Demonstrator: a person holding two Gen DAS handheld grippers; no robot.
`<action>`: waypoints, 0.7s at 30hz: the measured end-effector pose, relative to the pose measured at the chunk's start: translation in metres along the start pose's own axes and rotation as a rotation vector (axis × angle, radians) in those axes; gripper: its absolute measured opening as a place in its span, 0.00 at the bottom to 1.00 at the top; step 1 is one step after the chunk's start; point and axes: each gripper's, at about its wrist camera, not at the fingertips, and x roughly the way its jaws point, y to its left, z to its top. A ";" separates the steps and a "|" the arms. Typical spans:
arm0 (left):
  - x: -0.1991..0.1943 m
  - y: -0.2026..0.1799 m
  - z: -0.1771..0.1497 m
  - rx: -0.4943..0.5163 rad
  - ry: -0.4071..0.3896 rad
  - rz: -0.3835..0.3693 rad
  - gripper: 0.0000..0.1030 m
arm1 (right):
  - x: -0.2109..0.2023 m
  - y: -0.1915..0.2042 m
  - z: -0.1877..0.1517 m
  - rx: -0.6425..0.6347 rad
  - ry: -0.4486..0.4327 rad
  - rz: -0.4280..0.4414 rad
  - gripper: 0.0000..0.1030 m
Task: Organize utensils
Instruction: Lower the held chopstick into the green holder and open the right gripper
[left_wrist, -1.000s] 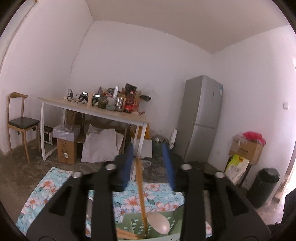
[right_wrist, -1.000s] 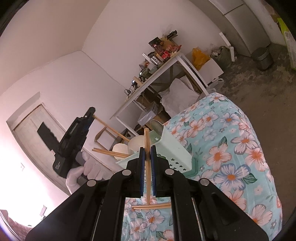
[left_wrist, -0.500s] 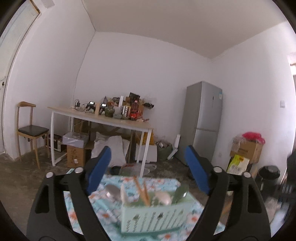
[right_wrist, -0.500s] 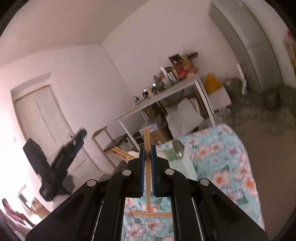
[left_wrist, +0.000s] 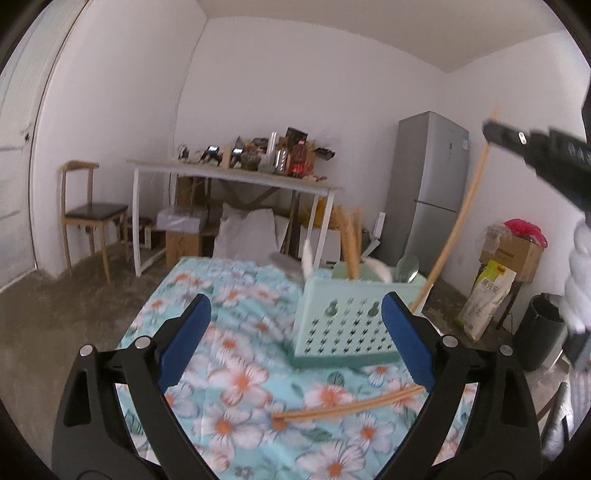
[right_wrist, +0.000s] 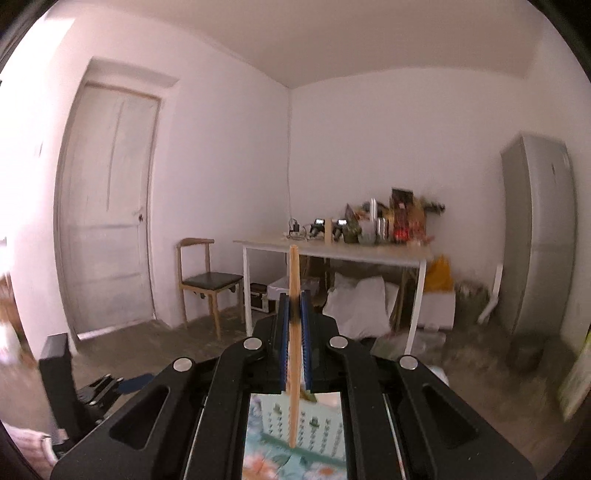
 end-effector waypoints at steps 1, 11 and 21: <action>0.000 0.005 -0.002 -0.006 0.005 0.003 0.87 | 0.004 0.005 0.004 -0.022 -0.005 0.002 0.06; -0.005 0.032 -0.005 -0.057 0.011 0.047 0.87 | 0.043 0.030 0.026 -0.175 -0.012 0.004 0.06; -0.001 0.044 -0.008 -0.079 0.023 0.076 0.87 | 0.072 0.049 0.013 -0.337 -0.014 -0.026 0.06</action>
